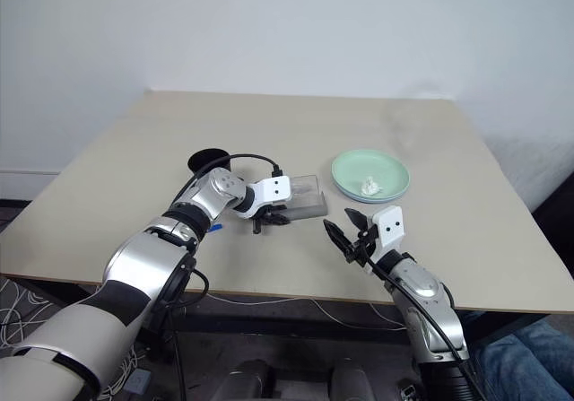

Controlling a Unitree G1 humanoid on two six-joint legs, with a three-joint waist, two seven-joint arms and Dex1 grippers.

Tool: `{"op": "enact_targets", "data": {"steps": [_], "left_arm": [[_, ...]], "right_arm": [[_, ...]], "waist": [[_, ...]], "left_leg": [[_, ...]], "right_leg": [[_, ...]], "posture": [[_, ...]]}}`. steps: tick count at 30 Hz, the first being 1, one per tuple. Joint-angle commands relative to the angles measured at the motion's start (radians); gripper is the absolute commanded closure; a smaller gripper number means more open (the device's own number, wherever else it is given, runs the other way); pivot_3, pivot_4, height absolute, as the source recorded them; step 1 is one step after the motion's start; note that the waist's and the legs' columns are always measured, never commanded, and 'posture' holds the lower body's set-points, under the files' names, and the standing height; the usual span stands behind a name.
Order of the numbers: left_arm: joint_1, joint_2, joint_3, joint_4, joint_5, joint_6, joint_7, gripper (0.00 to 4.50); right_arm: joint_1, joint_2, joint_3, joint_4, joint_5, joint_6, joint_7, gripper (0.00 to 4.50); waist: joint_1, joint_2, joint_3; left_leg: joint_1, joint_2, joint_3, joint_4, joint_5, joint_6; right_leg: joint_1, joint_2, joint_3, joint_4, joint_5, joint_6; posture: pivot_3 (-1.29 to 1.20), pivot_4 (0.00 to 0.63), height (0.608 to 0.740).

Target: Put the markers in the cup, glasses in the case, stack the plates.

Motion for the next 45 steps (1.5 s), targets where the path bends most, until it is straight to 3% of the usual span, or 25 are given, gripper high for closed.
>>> {"op": "enact_targets", "data": {"steps": [1, 15, 22, 27, 33, 36, 43, 45], "left_arm": [[-0.038, -0.004, 0.045, -0.028, -0.053, 0.012, -0.048, 3.31], [-0.036, -0.023, 0.046, -0.125, -0.128, 0.149, -0.305, 3.31], [0.084, -0.022, 0.011, -0.391, -0.180, 0.333, -0.461, 3.31], [0.166, 0.013, -0.031, -0.555, -0.188, 0.414, -0.483, 3.31], [0.187, 0.022, -0.048, -0.582, -0.201, 0.428, -0.413, 3.31], [0.162, 0.009, -0.020, -0.564, -0.236, 0.464, -0.389, 2.72], [0.107, 0.006, 0.020, -0.545, -0.311, 0.509, -0.365, 0.29], [0.066, 0.006, 0.049, -0.517, -0.340, 0.530, -0.354, 0.29]], "right_arm": [[-0.020, -0.008, -0.009, -0.023, -0.002, -0.007, 0.003, 1.51], [-0.045, -0.015, -0.012, -0.001, 0.002, -0.002, 0.023, 1.51], [-0.055, -0.013, -0.011, 0.013, 0.000, -0.008, 0.030, 1.51], [-0.060, -0.015, -0.010, 0.020, 0.000, -0.011, 0.033, 1.51], [-0.072, -0.013, -0.006, 0.034, -0.002, -0.017, 0.036, 1.51], [-0.078, -0.013, -0.007, 0.040, -0.003, -0.020, 0.040, 1.51], [-0.089, -0.012, -0.005, 0.056, -0.006, -0.026, 0.046, 1.51], [-0.094, -0.010, -0.004, 0.061, -0.007, -0.029, 0.048, 1.51]], "waist": [[0.000, 0.000, 0.000], [-0.001, 0.000, 0.000], [-0.005, 0.000, 0.000], [-0.007, 0.000, 0.000], [-0.004, 0.000, 0.000], [-0.004, 0.000, 0.000], [-0.004, 0.000, 0.000], [-0.005, 0.000, 0.000]], "left_leg": [[0.000, 0.000, 0.000, 0.000, 0.000, 0.000], [0.000, 0.000, 0.000, 0.000, 0.000, 0.000], [0.000, 0.000, 0.000, 0.000, 0.000, 0.000], [0.001, 0.001, 0.000, 0.000, 0.000, 0.000], [0.001, 0.000, 0.000, 0.000, 0.000, 0.000], [0.001, 0.000, 0.000, 0.000, 0.000, 0.000], [0.000, 0.000, 0.000, 0.000, 0.000, 0.000], [0.000, 0.000, 0.000, 0.000, 0.000, 0.000]], "right_leg": [[0.000, 0.000, 0.000, 0.000, 0.000, 0.000], [0.000, 0.000, 0.000, 0.000, 0.000, 0.000], [0.000, 0.000, 0.000, 0.000, 0.000, 0.000], [0.000, 0.000, 0.001, 0.001, -0.001, -0.001], [0.000, 0.000, 0.001, 0.001, -0.001, -0.002], [0.000, 0.000, 0.000, 0.001, -0.001, -0.002], [-0.001, 0.000, 0.000, 0.000, -0.001, -0.002], [-0.001, 0.000, 0.001, 0.000, -0.001, -0.002]], "posture": [[0.00, 0.000, 0.740], [0.00, 0.000, 0.740], [0.00, 0.000, 0.740], [0.00, 0.000, 0.740], [0.00, 0.000, 0.740], [0.00, 0.000, 0.740], [0.00, 0.000, 0.740], [0.00, 0.000, 0.740]]}}
